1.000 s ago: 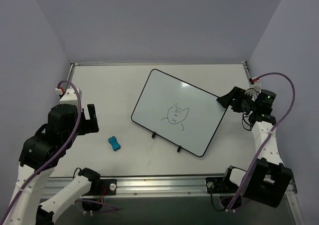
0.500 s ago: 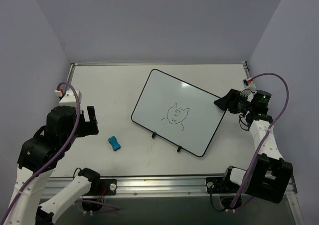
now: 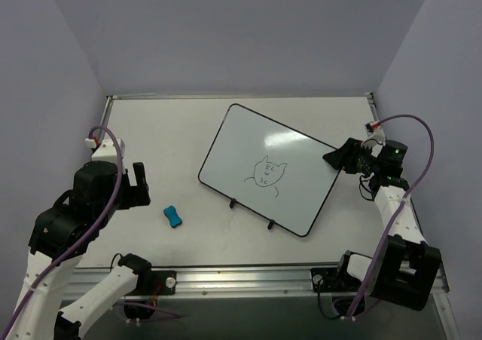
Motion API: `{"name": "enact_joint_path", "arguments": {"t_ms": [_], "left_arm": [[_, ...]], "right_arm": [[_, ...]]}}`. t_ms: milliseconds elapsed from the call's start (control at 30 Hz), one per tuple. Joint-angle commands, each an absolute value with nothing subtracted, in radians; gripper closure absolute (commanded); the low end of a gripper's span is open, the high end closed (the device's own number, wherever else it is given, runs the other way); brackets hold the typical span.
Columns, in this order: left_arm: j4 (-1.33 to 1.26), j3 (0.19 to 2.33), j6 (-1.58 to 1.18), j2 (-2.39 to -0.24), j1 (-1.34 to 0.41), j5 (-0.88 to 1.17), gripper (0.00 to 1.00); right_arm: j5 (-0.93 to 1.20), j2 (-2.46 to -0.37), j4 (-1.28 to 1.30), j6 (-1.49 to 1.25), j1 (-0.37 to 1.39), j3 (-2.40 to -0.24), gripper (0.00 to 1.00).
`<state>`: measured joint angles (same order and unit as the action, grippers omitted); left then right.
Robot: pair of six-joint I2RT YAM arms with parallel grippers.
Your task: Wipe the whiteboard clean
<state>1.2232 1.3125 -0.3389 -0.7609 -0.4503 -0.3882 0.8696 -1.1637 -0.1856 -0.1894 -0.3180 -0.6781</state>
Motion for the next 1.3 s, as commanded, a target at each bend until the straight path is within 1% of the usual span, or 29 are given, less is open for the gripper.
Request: {"name": "enact_joint_path", "arguments": {"t_ms": [0, 67, 133, 233, 267, 400, 500, 633, 733, 800, 867, 967, 1133, 1267], "left_arm": [[1.212, 1.304, -0.359, -0.762, -0.453, -0.383, 0.06], [1.213, 1.304, -0.361, -0.756, -0.454, -0.388, 0.06], [1.216, 1.304, -0.362, -0.755, -0.454, -0.393, 0.06], [1.218, 1.304, -0.371, -0.759, -0.454, -0.4, 0.06], [1.219, 1.304, -0.385, -0.764, -0.453, -0.402, 0.06], [1.216, 1.289, -0.458, -0.787, -0.454, -0.41, 0.06], [1.235, 1.267, -0.55, -0.821, -0.454, -0.466, 0.06], [1.27, 1.218, -0.704, -0.853, -0.454, -0.544, 0.06], [1.247, 1.154, -0.778, -0.854, -0.454, -0.532, 0.06], [1.239, 1.149, -0.799, -0.859, -0.454, -0.522, 0.06], [1.227, 1.15, -0.808, -0.858, -0.454, -0.528, 0.06], [1.207, 1.132, -0.842, -0.87, -0.454, -0.537, 0.06], [1.157, 1.046, -0.934, -0.942, -0.454, -0.538, 0.06], [1.118, 0.997, -1.041, -1.015, -0.454, -0.541, 0.06]], "right_arm": [[0.881, -1.094, -0.253, -0.17, -0.305, -0.649, 0.52], [0.89, -1.071, -0.262, -0.167, -0.299, -0.646, 0.53], [0.888, -1.063, -0.258, -0.149, -0.287, -0.644, 0.58], [0.878, -1.051, -0.242, -0.134, -0.272, -0.647, 0.59], [0.879, -1.048, -0.238, -0.12, -0.268, -0.647, 0.66], [0.859, -1.028, -0.229, -0.095, -0.25, -0.646, 0.67], [0.819, -1.019, -0.218, -0.077, -0.239, -0.644, 0.69], [0.801, -0.993, -0.233, -0.063, -0.23, -0.629, 0.69], [0.76, -0.967, -0.258, -0.049, -0.224, -0.603, 0.69], [0.727, -0.953, -0.261, -0.057, -0.219, -0.589, 0.64], [0.693, -0.943, -0.249, -0.058, -0.219, -0.591, 0.63], [0.663, -0.95, -0.213, -0.054, -0.219, -0.604, 0.56], [0.669, -0.925, -0.23, -0.067, -0.216, -0.592, 0.54], [0.69, -0.919, -0.256, -0.078, -0.216, -0.583, 0.55]]}}
